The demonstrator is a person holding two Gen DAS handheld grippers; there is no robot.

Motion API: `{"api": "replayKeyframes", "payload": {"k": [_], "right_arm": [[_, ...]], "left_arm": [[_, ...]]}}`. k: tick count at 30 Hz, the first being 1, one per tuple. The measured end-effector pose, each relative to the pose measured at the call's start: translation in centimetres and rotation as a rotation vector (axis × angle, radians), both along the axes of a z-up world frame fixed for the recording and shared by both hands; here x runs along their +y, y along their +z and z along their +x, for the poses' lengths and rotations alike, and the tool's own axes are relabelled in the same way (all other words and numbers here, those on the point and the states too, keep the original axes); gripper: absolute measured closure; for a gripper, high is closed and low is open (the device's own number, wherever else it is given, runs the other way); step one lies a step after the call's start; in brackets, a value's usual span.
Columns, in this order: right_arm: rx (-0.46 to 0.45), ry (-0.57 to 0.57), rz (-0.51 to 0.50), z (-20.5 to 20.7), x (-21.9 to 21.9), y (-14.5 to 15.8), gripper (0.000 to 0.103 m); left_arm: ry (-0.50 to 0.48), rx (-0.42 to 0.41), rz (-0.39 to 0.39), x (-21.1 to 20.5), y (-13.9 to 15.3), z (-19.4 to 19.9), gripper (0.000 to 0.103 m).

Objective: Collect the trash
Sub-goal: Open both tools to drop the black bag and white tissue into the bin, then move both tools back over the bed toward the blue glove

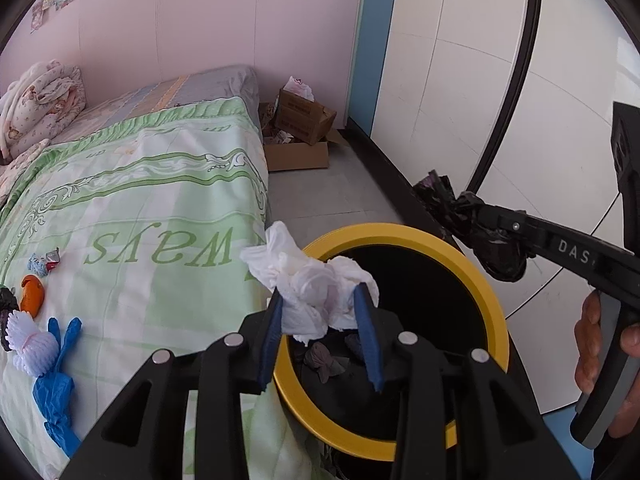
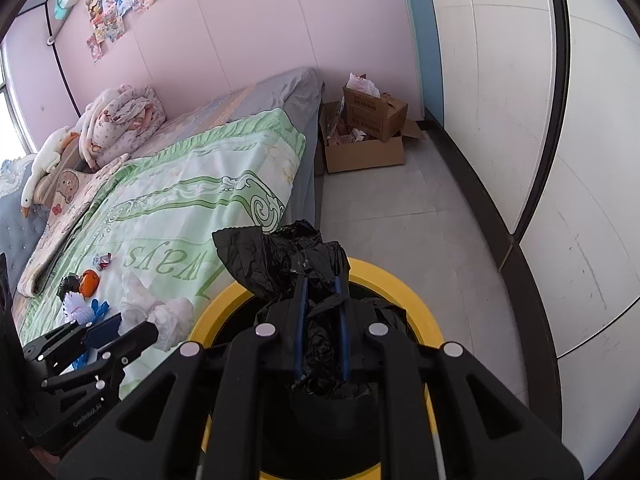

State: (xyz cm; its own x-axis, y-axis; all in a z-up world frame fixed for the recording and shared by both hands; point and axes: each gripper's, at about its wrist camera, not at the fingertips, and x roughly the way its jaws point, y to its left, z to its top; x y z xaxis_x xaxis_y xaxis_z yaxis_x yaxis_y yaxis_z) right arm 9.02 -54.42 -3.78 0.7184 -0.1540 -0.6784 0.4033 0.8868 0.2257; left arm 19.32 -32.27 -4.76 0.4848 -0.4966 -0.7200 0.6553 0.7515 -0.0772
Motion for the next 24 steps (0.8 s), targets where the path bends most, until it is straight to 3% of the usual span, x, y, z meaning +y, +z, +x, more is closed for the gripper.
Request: {"api": "replayKeyframes", "payload": {"k": [2,4,6,8,24], "right_arm": [[-0.004,-0.002,0.006,0.0,0.0,-0.1,0.089],[-0.005,-0.012,0.009,0.0,-0.1,0.0,0.08],[-0.012,-0.028,0.013,-0.1,-0.5,0.2,0.069],[-0.014,-0.041,0.017,-0.3,-0.6,0.3,0.067],[-0.01,-0.022,0.007,0.0,1.1,1.0,0.067]], "left_arm": [[0.007,-0.007,0.003,0.0,-0.1,-0.2,0.057],[0.01,0.0,-0.007,0.0,-0.1,-0.1,0.047],[0.005,0.003,-0.013,0.1,-0.1,-0.2,0.041],[0.008,-0.007,-0.012,0.2,0.0,-0.3,0.034],[0.071,-0.036,-0.024,3.6,1.3,0.7,0.033]]}}
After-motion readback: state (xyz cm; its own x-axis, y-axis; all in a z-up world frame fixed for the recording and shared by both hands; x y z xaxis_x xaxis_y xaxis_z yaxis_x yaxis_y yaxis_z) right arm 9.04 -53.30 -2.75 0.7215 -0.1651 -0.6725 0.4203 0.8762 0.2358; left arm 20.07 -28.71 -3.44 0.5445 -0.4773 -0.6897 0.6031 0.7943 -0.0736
